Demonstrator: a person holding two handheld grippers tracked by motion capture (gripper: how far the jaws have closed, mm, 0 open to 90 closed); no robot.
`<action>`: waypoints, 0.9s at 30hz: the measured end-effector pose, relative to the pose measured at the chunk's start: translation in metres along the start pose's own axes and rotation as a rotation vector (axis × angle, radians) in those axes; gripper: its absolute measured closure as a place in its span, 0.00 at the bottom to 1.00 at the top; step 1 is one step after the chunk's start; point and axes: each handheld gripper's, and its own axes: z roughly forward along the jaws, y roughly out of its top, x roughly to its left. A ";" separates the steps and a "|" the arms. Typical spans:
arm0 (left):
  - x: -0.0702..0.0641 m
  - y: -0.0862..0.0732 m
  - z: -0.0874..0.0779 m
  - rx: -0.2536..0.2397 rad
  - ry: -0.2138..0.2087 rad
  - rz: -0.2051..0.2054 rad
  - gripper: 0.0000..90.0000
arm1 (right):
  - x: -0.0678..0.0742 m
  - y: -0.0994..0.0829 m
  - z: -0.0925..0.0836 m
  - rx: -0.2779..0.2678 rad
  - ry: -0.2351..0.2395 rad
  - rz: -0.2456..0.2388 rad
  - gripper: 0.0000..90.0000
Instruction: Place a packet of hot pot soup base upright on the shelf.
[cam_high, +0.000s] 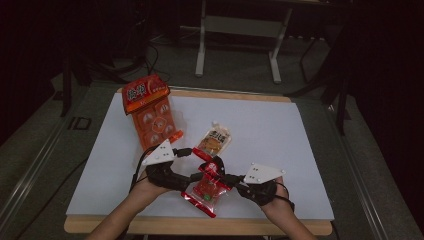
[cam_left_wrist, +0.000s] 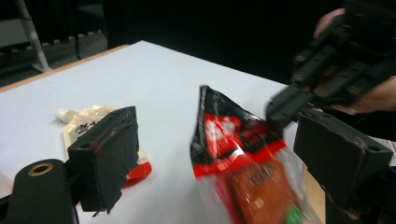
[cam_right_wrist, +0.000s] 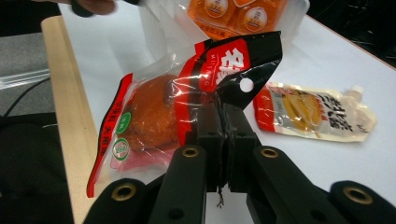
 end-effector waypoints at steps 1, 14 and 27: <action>0.002 0.000 0.003 0.001 0.004 -0.004 0.17 | 0.001 0.000 0.000 -0.002 0.001 -0.001 0.97; 0.031 -0.001 0.038 0.080 -0.192 -0.118 0.47 | 0.008 0.004 0.001 -0.018 0.014 -0.031 0.97; 0.014 0.006 0.044 0.149 -0.113 0.033 0.96 | 0.006 0.003 -0.002 -0.024 0.006 -0.030 0.98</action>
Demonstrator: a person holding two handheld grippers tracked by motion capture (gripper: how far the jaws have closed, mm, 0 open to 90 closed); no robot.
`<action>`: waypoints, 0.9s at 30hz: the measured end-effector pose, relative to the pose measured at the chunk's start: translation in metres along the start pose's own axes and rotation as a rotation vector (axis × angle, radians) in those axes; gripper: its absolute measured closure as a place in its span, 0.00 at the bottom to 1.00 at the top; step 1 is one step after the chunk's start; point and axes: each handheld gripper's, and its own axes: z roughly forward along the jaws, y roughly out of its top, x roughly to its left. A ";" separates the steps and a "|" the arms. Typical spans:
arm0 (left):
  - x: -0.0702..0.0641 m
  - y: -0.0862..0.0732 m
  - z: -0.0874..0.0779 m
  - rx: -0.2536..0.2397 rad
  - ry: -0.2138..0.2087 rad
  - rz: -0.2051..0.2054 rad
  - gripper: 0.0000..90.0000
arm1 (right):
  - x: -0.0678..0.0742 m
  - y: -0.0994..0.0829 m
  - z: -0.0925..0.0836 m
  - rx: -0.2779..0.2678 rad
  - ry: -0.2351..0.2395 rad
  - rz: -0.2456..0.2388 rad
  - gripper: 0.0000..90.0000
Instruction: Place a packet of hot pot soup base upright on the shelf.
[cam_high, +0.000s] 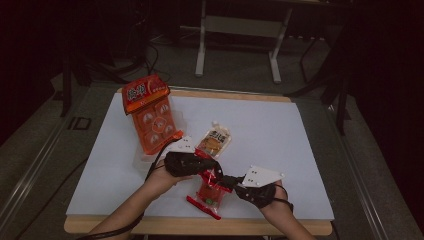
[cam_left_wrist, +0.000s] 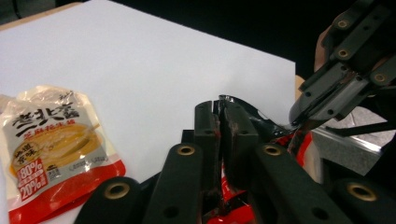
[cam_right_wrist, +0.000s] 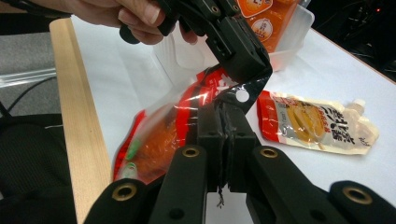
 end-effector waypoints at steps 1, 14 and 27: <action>-0.002 0.001 0.000 0.006 0.007 0.008 0.97 | 0.000 0.000 0.000 0.000 -0.002 0.001 0.97; -0.011 0.012 -0.016 -0.047 0.046 0.026 0.99 | -0.004 0.002 -0.009 -0.059 -0.021 0.006 0.94; -0.018 0.025 -0.039 -0.133 0.065 0.053 0.99 | -0.014 -0.003 -0.021 -0.102 -0.045 0.076 0.73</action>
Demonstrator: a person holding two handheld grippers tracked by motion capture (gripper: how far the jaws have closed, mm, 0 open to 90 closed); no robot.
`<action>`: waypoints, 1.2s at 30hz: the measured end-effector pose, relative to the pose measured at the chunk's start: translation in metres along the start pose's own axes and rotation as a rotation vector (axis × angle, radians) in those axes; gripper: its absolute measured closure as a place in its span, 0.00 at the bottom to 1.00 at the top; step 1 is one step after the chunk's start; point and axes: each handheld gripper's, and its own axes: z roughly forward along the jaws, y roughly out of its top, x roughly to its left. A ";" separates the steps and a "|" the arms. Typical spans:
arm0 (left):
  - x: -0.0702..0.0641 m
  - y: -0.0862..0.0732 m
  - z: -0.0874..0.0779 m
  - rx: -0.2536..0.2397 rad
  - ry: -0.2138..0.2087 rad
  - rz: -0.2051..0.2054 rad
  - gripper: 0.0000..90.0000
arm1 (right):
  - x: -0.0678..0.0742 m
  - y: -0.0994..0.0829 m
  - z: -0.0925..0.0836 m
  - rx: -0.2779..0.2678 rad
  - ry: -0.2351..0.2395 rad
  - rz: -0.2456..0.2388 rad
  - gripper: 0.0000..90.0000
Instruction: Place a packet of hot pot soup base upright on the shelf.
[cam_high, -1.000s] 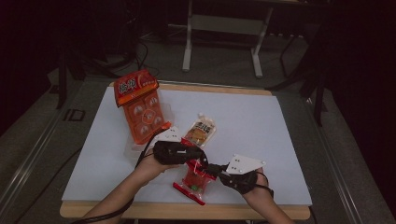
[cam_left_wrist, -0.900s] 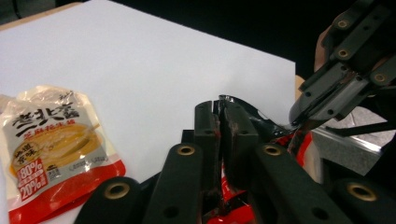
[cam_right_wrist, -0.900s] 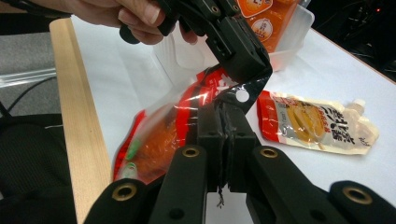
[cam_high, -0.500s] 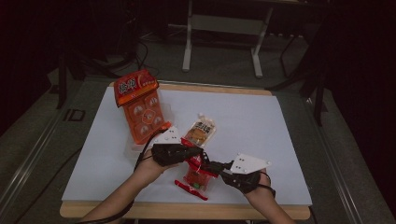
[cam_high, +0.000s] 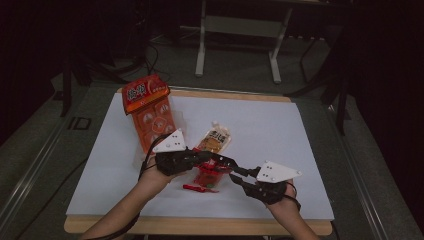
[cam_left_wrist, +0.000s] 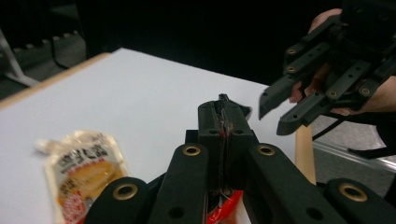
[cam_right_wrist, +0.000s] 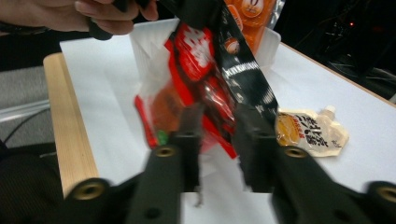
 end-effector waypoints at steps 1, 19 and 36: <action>-0.001 0.002 -0.002 -0.005 0.009 0.015 0.99 | -0.001 0.000 0.000 -0.006 -0.001 0.006 0.67; 0.009 0.023 -0.065 -0.157 0.131 0.085 0.99 | -0.031 -0.011 -0.011 -0.081 -0.051 0.169 0.15; 0.042 -0.012 -0.106 -0.222 0.223 0.065 0.99 | -0.036 -0.015 -0.008 -0.076 -0.034 0.192 0.16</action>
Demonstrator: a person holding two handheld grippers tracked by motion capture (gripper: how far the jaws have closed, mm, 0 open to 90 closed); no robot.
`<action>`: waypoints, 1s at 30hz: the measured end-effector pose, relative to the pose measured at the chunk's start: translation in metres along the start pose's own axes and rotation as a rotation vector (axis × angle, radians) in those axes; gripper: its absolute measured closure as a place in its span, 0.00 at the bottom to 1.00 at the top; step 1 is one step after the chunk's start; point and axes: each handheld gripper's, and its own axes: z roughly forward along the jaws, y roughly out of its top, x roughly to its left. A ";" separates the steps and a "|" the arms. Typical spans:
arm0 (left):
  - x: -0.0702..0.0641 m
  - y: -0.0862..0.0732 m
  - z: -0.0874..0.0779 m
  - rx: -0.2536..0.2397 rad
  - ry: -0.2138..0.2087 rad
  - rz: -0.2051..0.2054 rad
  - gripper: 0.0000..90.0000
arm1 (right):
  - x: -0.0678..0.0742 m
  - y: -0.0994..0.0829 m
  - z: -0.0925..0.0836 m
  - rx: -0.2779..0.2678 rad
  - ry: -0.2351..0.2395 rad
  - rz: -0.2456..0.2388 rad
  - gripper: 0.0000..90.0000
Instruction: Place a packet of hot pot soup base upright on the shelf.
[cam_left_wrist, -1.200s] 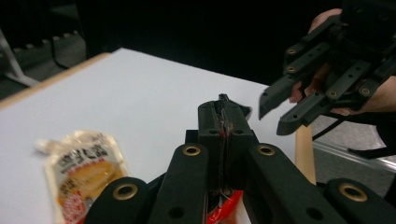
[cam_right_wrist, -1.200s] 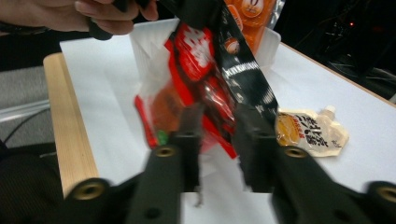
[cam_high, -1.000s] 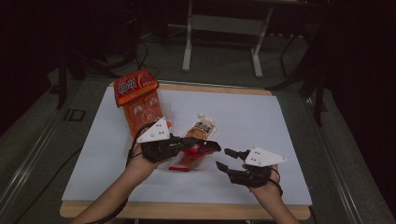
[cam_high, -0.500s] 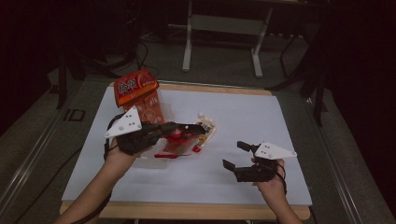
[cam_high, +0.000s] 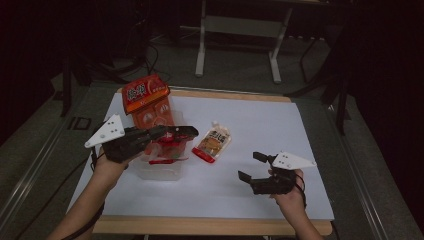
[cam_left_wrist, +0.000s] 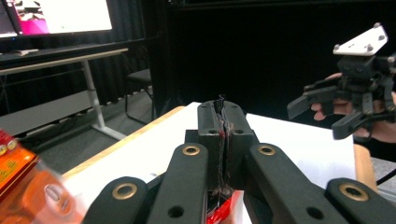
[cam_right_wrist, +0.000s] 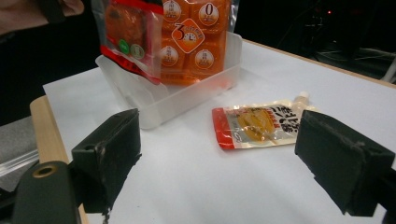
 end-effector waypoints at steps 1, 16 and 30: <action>0.002 -0.003 -0.001 -0.003 -0.003 -0.010 0.99 | 0.000 0.000 0.000 -0.001 0.000 0.001 0.16; 0.006 -0.027 -0.018 0.008 -0.006 -0.045 0.98 | -0.002 -0.003 0.001 0.001 0.013 0.011 0.16; 0.013 -0.059 -0.022 0.064 -0.017 -0.088 0.98 | 0.002 -0.004 0.006 0.020 0.039 0.007 0.16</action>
